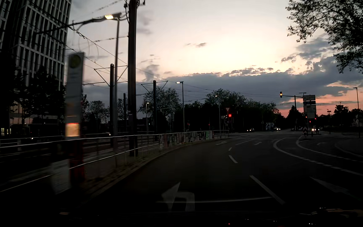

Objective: Follow the waypoints while adhering to traffic rules and regulations

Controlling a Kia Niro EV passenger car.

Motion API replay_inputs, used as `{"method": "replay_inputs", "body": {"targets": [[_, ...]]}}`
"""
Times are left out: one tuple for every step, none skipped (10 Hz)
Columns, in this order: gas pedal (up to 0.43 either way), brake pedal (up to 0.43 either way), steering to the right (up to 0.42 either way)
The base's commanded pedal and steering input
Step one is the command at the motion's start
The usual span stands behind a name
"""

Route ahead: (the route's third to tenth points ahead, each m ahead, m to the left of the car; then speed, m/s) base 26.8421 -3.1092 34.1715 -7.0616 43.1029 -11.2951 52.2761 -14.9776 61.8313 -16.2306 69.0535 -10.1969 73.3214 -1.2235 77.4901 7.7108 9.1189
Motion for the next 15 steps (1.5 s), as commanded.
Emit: {"method": "replay_inputs", "body": {"targets": [[0.000, 0.201, 0.006], [0.000, 0.201, 0.008], [0.000, 0.201, 0.011], [0.000, 0.201, 0.016], [0.000, 0.201, 0.020], [0.000, 0.201, 0.025], [0.000, 0.201, 0.030], [0.000, 0.201, 0.034], [0.000, 0.201, 0.036], [0.000, 0.201, 0.038], [0.000, 0.201, 0.041], [0.000, 0.195, 0.046], [0.000, 0.195, 0.050], [0.000, 0.189, 0.056], [0.000, 0.195, 0.063]]}}
